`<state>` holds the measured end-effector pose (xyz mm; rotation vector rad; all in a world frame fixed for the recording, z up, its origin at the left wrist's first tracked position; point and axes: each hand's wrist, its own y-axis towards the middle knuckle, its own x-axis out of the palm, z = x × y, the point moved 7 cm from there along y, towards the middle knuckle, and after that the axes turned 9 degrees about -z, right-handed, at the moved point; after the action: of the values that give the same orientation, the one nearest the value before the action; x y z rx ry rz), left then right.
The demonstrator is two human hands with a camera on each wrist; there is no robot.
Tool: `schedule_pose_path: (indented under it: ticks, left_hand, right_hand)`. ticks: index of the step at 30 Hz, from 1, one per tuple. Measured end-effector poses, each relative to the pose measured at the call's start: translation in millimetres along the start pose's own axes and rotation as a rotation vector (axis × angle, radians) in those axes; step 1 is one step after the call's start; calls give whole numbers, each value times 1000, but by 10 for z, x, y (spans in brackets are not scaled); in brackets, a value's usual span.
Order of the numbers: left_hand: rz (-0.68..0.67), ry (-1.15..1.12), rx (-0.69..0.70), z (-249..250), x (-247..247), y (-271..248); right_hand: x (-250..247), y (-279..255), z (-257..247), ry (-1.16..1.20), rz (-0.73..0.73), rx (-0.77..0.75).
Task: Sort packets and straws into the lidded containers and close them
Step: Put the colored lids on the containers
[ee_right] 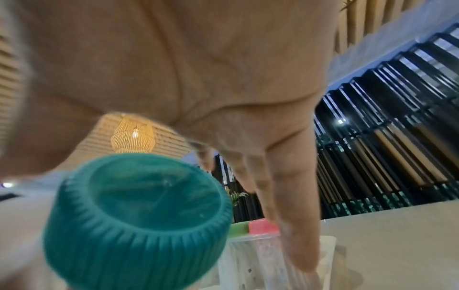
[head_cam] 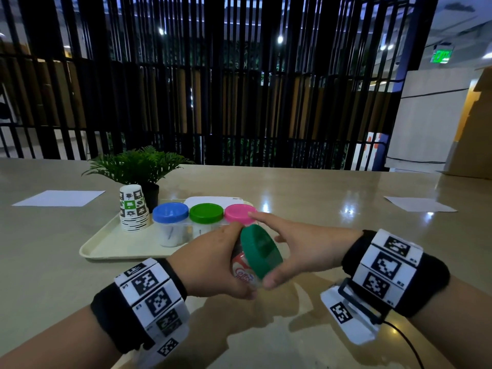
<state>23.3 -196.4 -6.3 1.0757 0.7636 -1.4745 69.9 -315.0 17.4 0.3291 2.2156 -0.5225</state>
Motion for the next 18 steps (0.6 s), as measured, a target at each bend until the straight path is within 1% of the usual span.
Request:
schedule_pose_path:
  ticks: [3, 5, 7, 9, 15, 18]
  left_hand:
    - [3, -31, -2, -7, -20, 19]
    - [15, -27, 0, 6, -44, 20]
    - [25, -11, -2, 19, -52, 21]
    - [37, 6, -7, 28, -47, 22]
    - [76, 41, -25, 17, -14, 43]
    - [65, 26, -21, 18, -5, 40]
  right_hand:
    - [-21, -17, -50, -181, 21, -73]
    - [-56, 8, -73, -199, 78, -111]
    - [-75, 27, -65, -181, 104, -109]
    - [-80, 42, -29, -109, 113, -84]
    - [-23, 53, 53, 19, 140, 77]
    - [-8, 37, 119, 19, 83, 149]
